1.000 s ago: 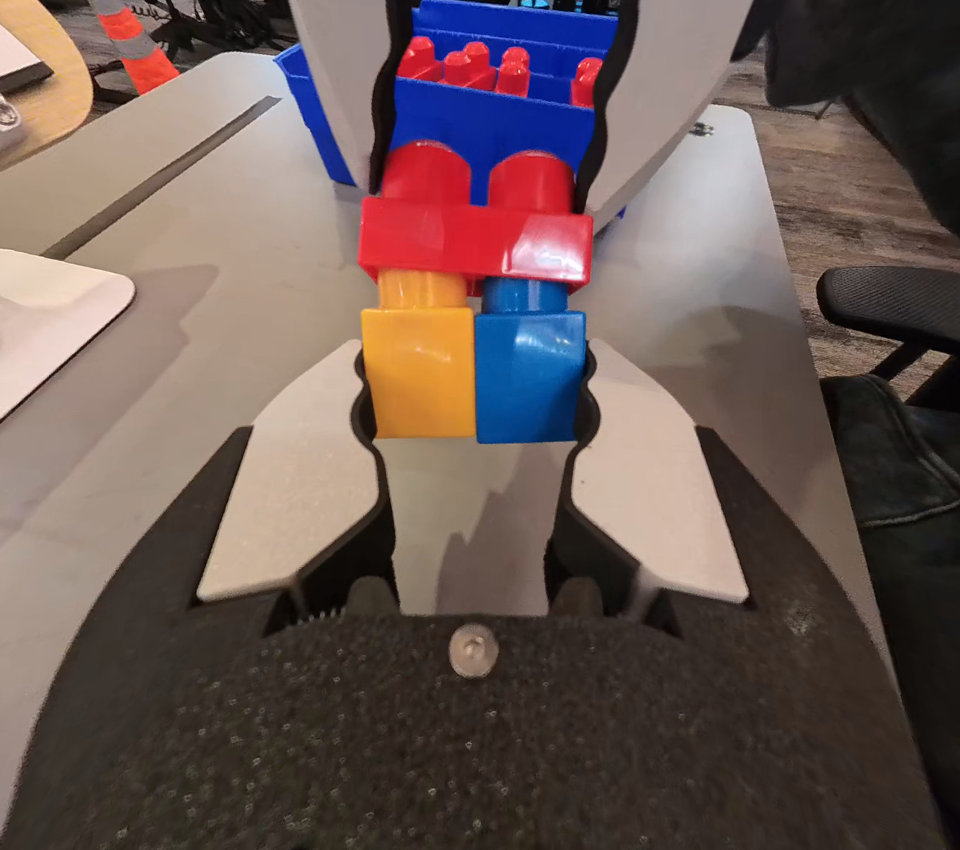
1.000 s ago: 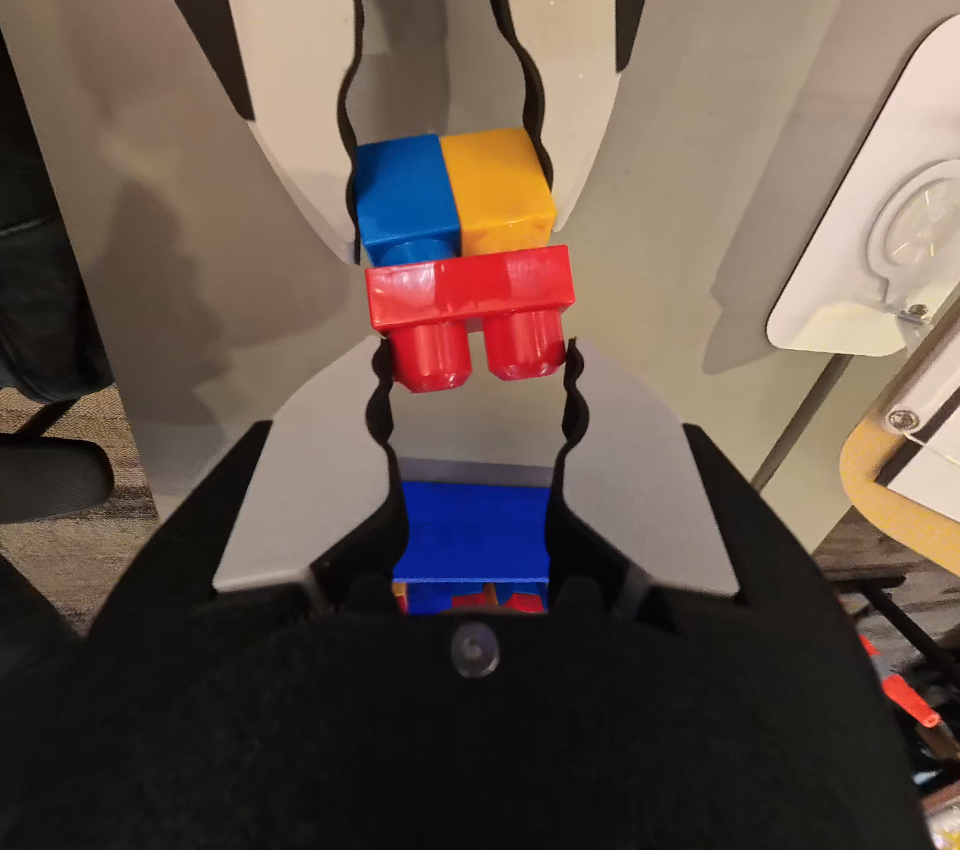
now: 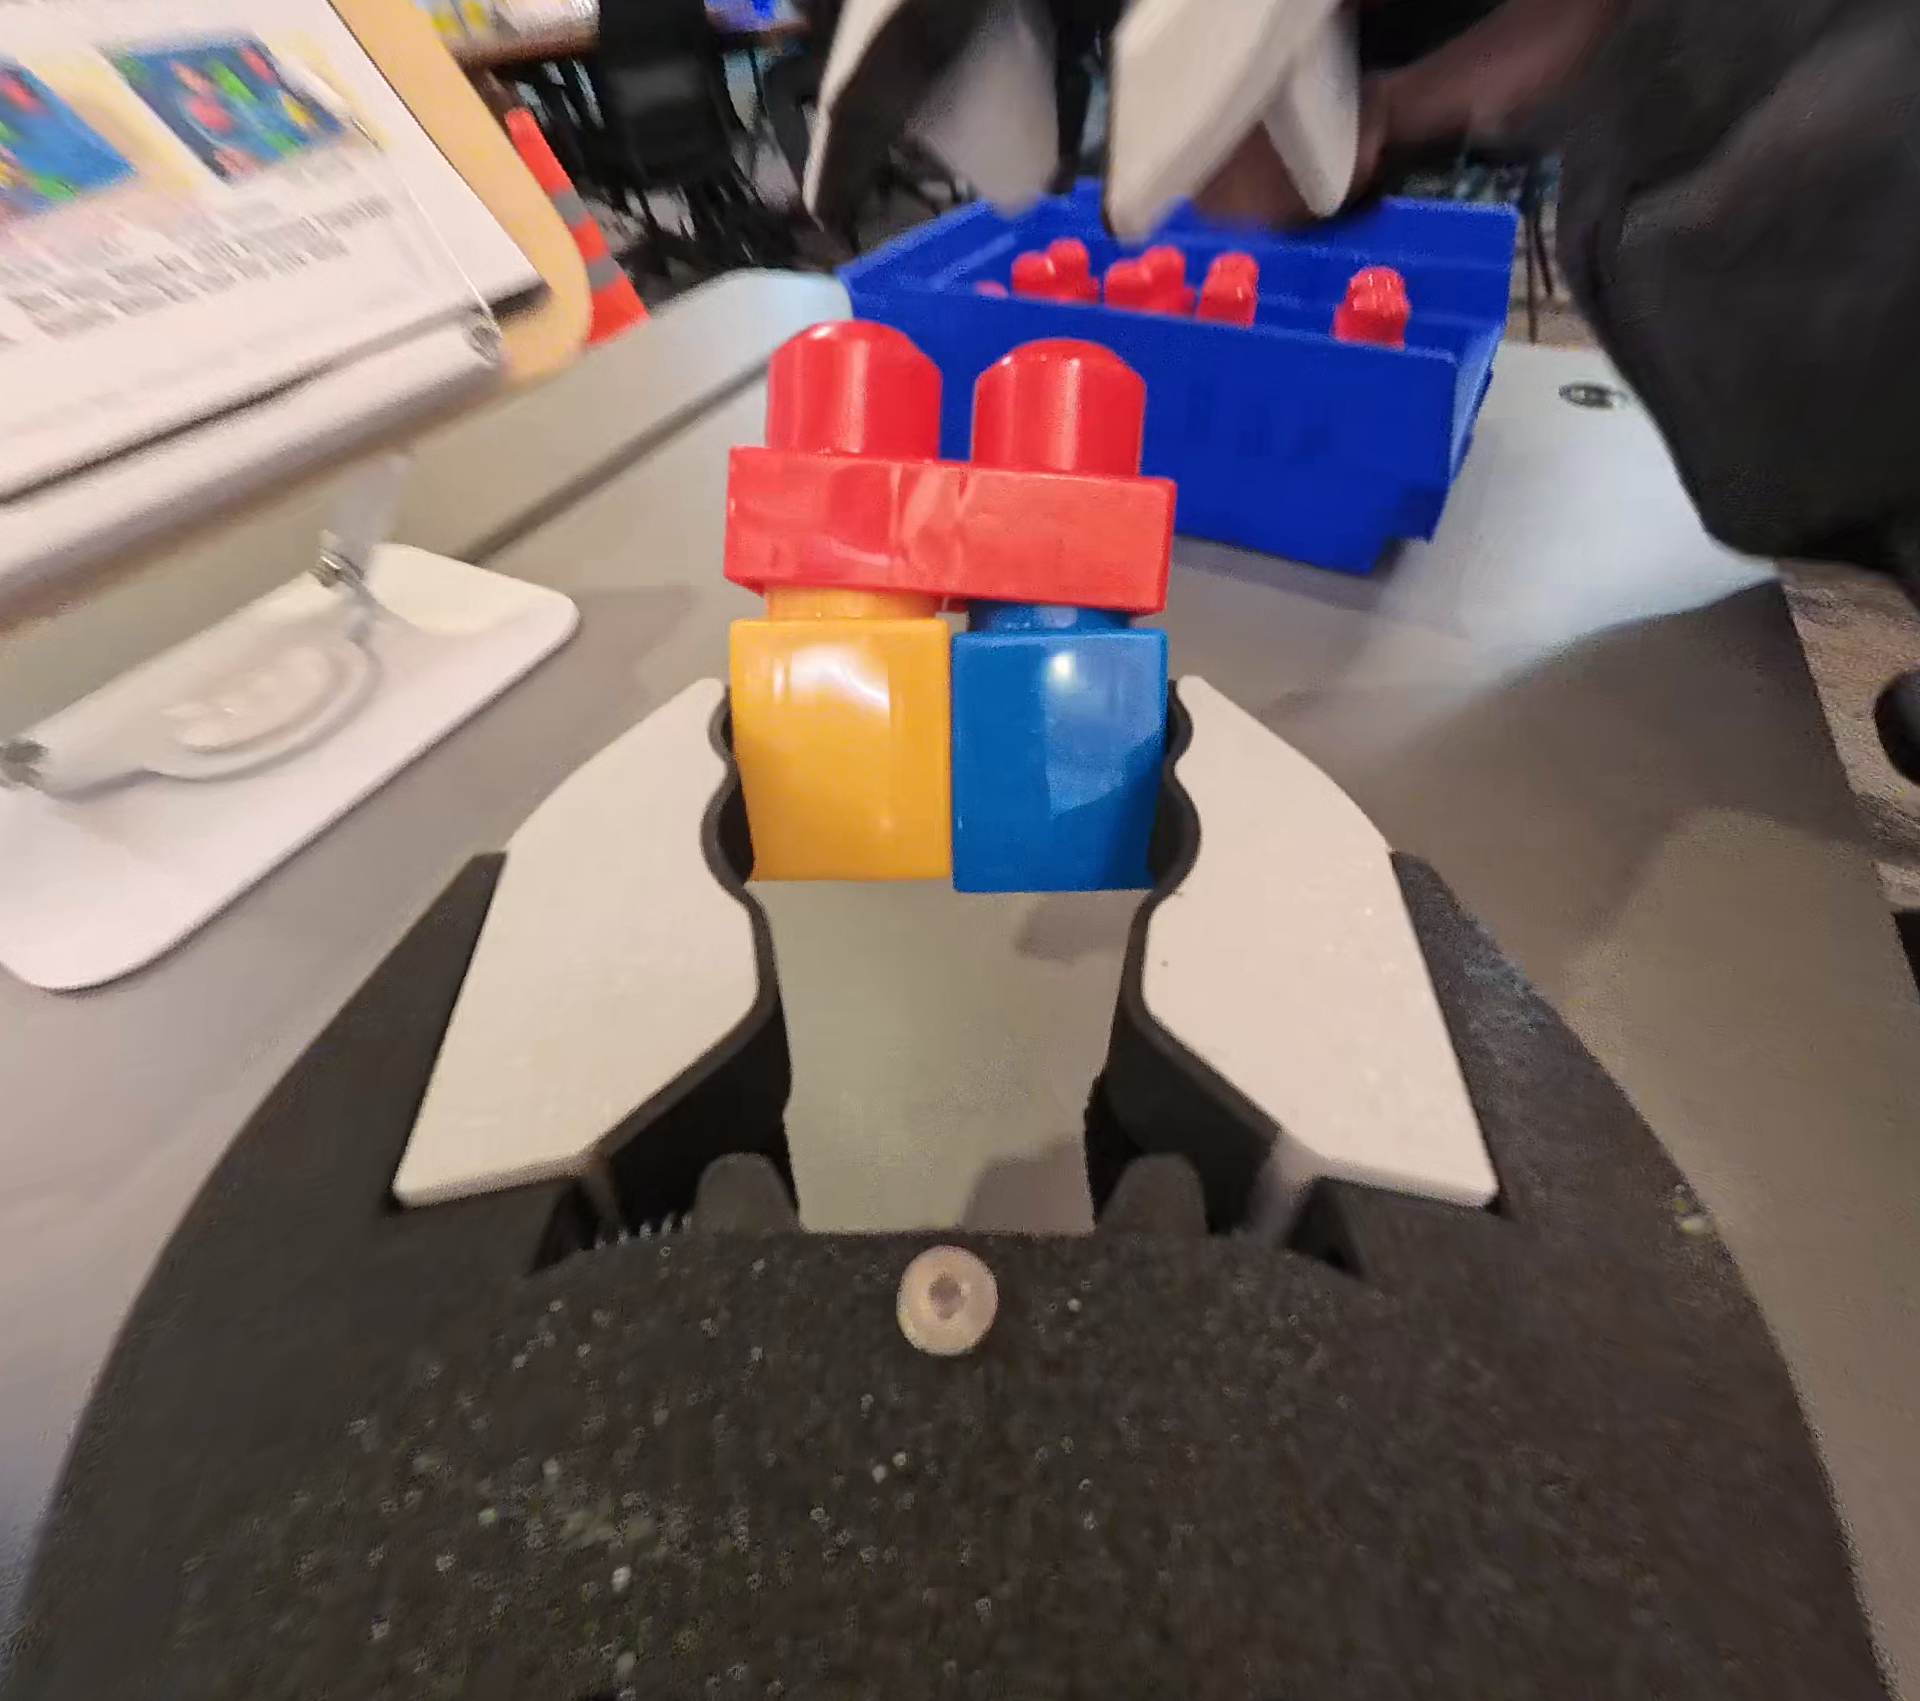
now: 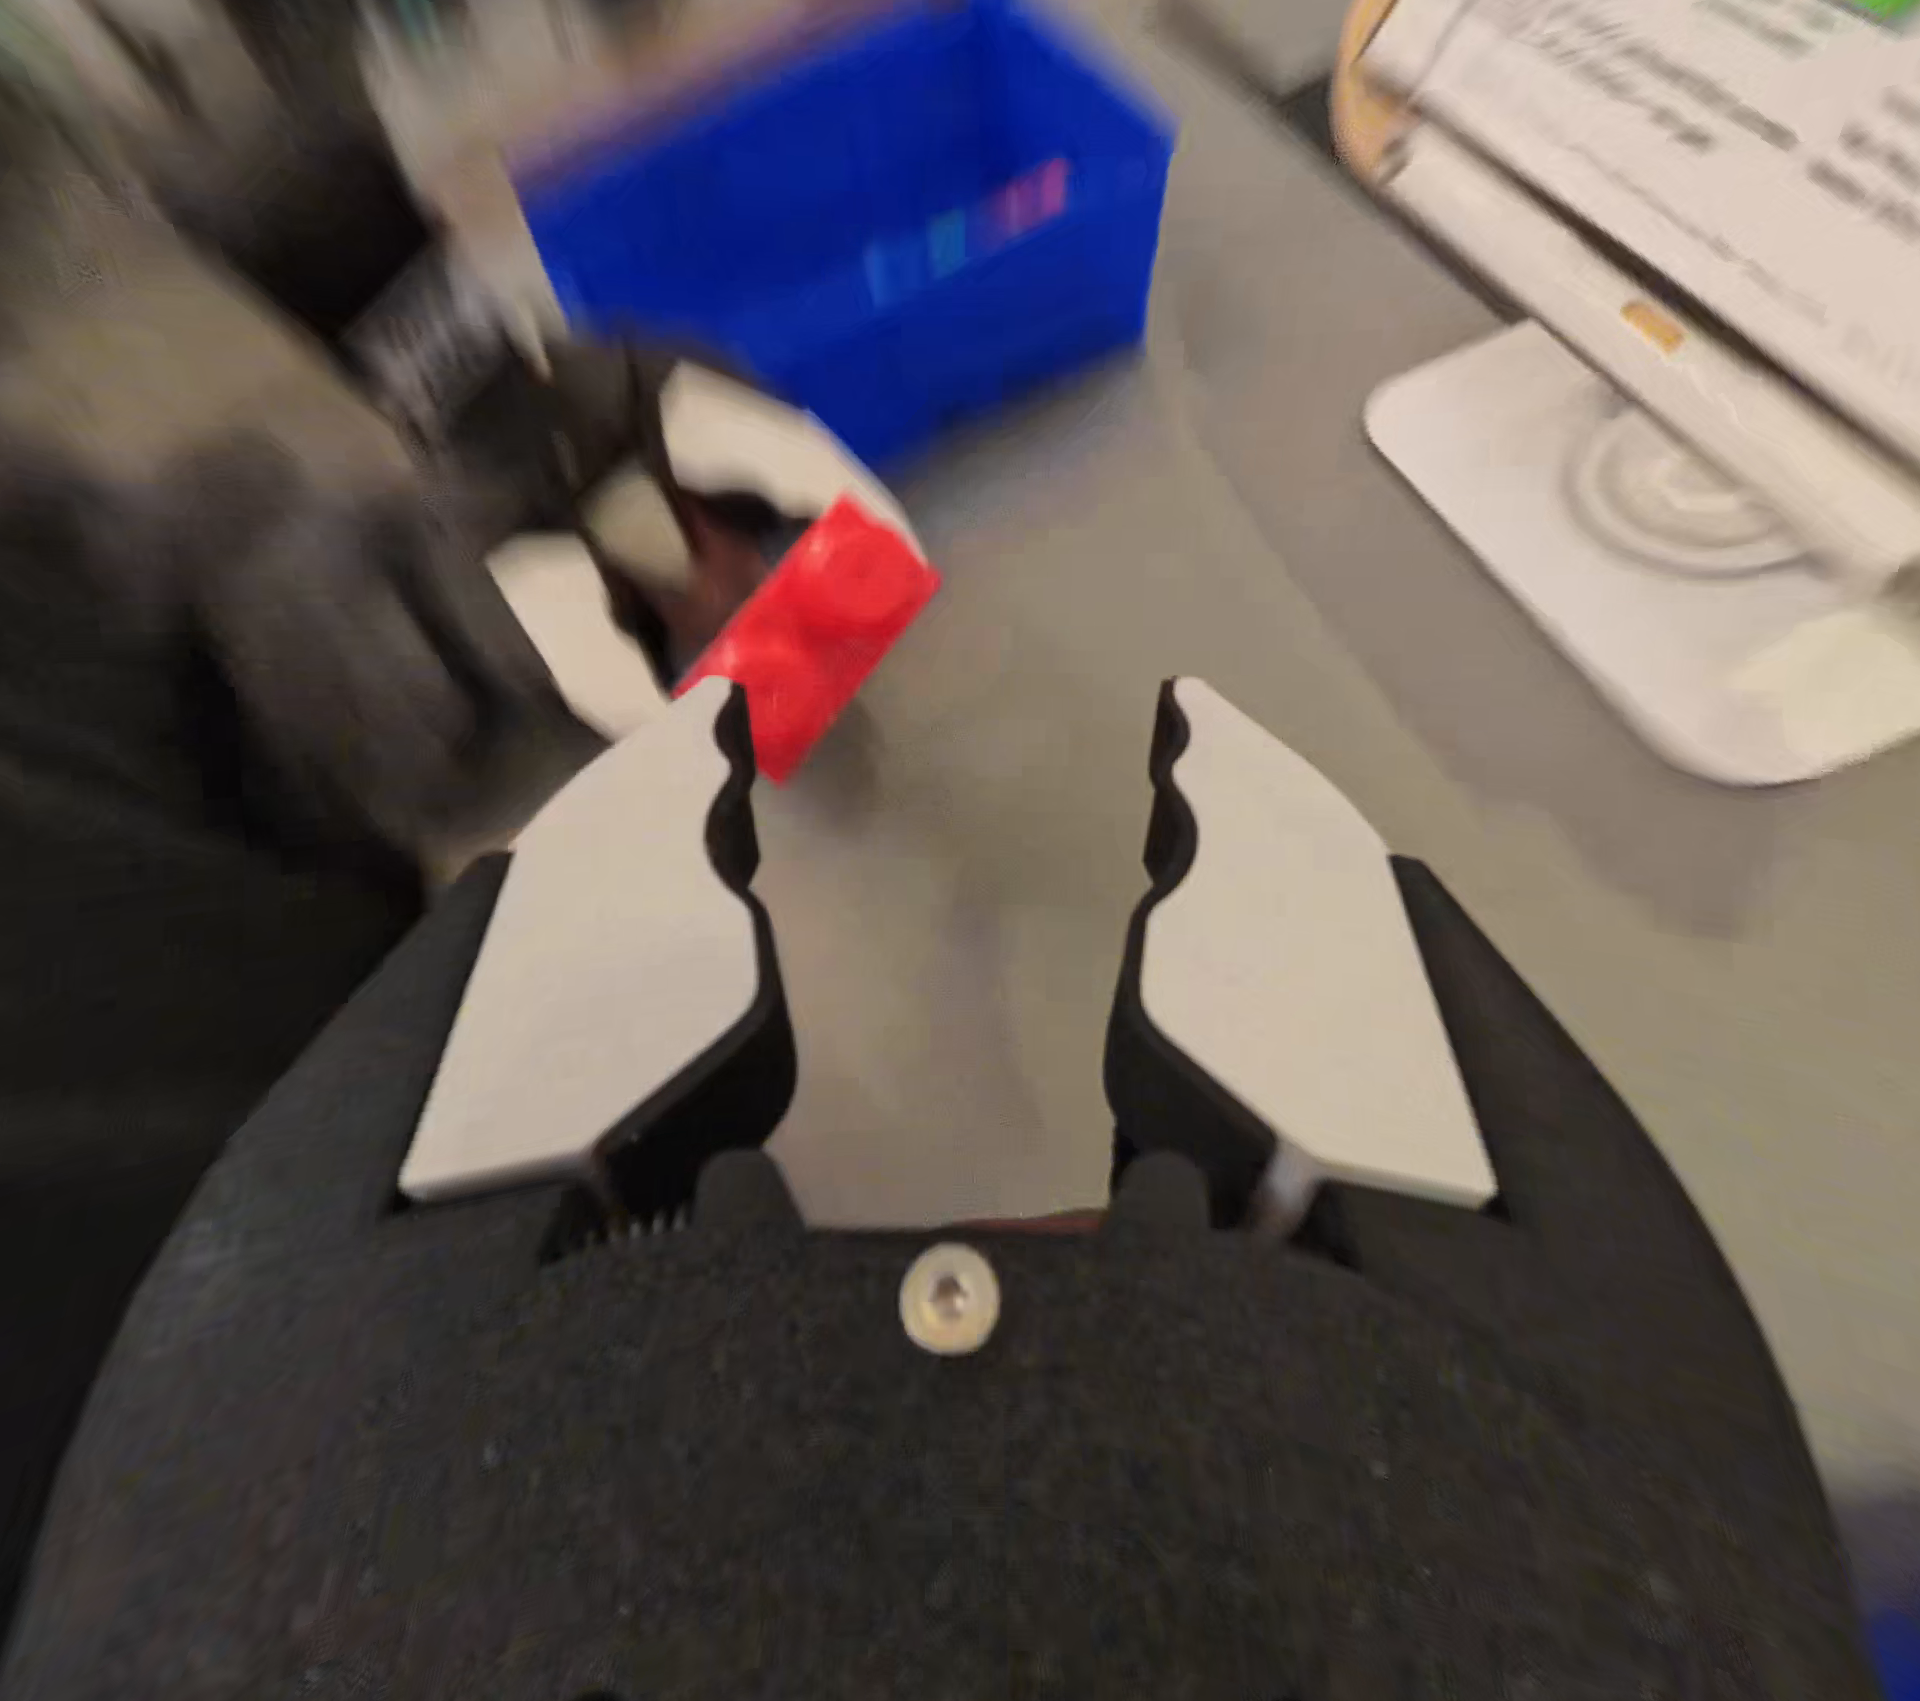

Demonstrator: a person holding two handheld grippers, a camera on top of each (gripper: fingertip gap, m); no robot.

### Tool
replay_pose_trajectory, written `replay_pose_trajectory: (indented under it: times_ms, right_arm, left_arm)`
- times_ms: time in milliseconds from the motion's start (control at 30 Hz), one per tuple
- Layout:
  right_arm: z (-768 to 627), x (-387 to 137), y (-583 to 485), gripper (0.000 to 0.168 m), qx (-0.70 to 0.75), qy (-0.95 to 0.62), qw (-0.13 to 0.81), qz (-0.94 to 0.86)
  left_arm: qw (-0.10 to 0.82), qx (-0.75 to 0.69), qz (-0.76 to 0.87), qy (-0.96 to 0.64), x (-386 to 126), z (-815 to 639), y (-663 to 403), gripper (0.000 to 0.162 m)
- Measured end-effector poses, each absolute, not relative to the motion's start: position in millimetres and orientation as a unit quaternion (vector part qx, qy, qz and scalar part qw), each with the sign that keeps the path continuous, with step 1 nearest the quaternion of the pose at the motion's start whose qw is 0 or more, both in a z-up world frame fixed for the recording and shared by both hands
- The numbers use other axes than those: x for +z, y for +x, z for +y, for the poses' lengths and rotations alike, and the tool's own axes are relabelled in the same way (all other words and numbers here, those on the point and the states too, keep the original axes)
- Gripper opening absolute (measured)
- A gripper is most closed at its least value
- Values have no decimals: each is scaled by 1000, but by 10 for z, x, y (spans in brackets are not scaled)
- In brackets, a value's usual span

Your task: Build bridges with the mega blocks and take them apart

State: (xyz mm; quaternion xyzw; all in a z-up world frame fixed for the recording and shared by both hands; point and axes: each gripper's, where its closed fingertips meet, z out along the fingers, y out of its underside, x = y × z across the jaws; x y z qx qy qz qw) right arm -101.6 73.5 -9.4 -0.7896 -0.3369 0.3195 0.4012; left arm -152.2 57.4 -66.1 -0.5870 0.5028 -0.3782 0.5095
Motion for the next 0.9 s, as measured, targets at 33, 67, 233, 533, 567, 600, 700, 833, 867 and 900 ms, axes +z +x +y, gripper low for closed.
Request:
replay_pose_trajectory:
  times_ms: [33,67,233,533,567,600,700,833,867,900]
  right_arm:
    - [747,9,-1006,69,444,-760,414,-232]
    - [727,55,-1006,69,565,-713,390,-144]
    - [409,-277,-1467,95,817,-563,122,-9]
    - [403,-375,-1838,101,869,-492,51,2]
    - [414,-381,-1830,101,868,-493,54,2]
    - [421,-391,-1818,101,867,-496,55,4]
    - [401,-444,-1780,101,855,-514,62,-1]
    - [355,-498,-1727,101,848,-525,65,-9]
    - [349,-510,-1719,100,846,-528,68,-12]
    - [346,-521,-1717,100,844,-532,73,-15]
  left_arm:
    - [526,-376,499,-577,-596,586,-1568,74]
    - [539,-373,496,-570,-550,593,-1604,74]
    - [551,-392,488,-551,-478,561,-1633,74]
    - [541,-393,500,-551,-621,547,-1526,74]
    - [539,-396,499,-551,-632,549,-1508,74]
    - [538,-400,498,-551,-640,555,-1493,74]
    - [526,-408,508,-546,-691,543,-1440,74]
    - [518,-408,517,-545,-746,510,-1384,75]
    - [517,-408,518,-546,-754,507,-1377,75]
    - [516,-405,520,-547,-763,506,-1372,75]
